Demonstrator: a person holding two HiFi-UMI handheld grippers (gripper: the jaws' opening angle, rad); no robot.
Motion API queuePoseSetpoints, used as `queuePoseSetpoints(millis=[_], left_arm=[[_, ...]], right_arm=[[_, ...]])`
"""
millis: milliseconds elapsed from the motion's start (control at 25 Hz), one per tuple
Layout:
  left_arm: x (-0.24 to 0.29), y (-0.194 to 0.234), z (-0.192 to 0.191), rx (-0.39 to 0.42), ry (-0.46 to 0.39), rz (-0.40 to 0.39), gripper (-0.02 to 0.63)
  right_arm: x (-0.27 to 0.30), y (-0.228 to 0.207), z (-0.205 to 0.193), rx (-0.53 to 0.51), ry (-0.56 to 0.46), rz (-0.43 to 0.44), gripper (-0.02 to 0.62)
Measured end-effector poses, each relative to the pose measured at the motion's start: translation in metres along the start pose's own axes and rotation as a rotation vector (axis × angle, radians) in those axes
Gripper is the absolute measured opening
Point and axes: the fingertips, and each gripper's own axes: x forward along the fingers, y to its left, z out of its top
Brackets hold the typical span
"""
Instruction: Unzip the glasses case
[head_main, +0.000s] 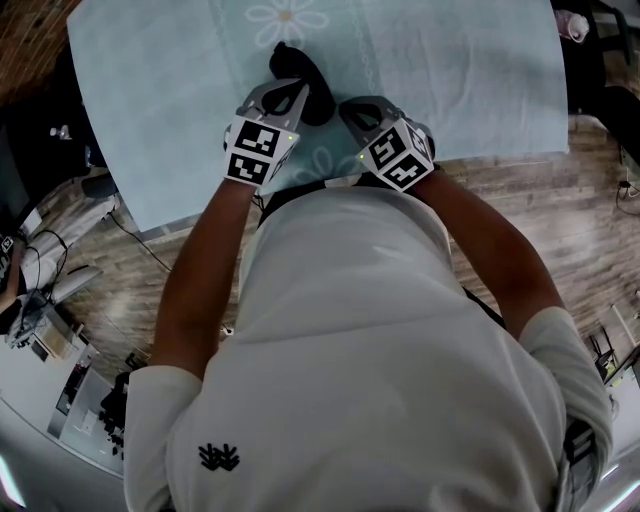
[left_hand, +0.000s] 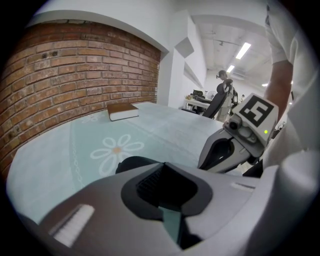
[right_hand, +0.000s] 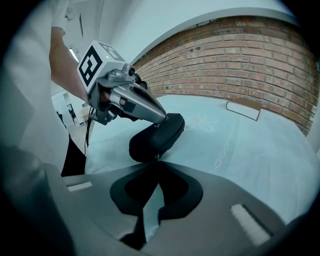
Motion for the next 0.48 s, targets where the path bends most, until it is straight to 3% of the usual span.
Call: queuePoseSetpoints(millis=[480], left_arm=[[0.000,-0.003,0.004,-0.055,-0.015,0.004,0.055]], right_arm=[[0.005,-0.015,0.012,-0.046,-0.002,0.057,0.002]])
